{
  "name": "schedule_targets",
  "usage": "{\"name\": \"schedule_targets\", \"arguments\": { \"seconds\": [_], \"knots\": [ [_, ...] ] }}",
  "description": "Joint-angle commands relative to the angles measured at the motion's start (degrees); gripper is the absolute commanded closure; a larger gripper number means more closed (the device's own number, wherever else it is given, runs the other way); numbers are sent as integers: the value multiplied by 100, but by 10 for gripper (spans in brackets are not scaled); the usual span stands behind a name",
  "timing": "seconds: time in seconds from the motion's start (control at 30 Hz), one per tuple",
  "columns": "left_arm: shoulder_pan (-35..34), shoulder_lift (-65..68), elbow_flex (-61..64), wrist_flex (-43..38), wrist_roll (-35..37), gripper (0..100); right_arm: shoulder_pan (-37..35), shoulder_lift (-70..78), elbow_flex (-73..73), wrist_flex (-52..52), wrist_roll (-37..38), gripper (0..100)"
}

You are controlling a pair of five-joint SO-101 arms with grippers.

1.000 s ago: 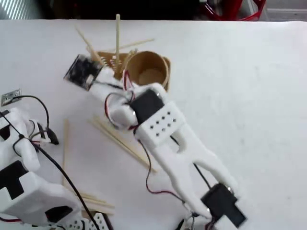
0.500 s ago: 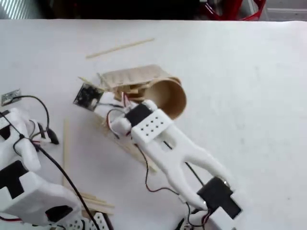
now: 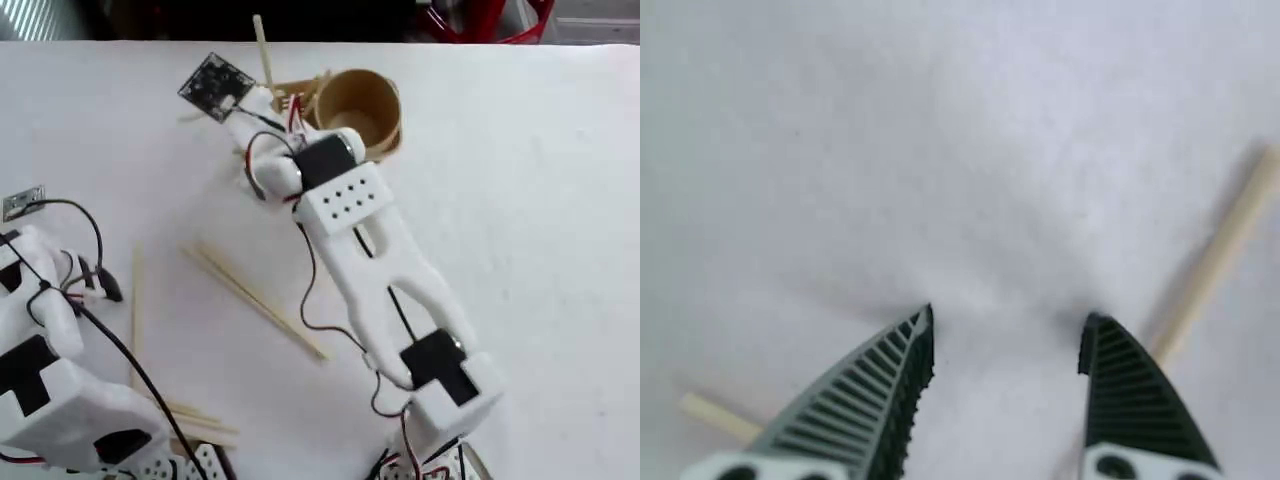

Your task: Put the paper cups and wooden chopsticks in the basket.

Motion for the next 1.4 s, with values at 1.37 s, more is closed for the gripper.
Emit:
{"name": "schedule_targets", "arguments": {
  "seconds": [1.37],
  "knots": [
    [22, 75, 9, -158, 70, 759, 127, 998, -2840, 593, 53, 786]
  ]
}}
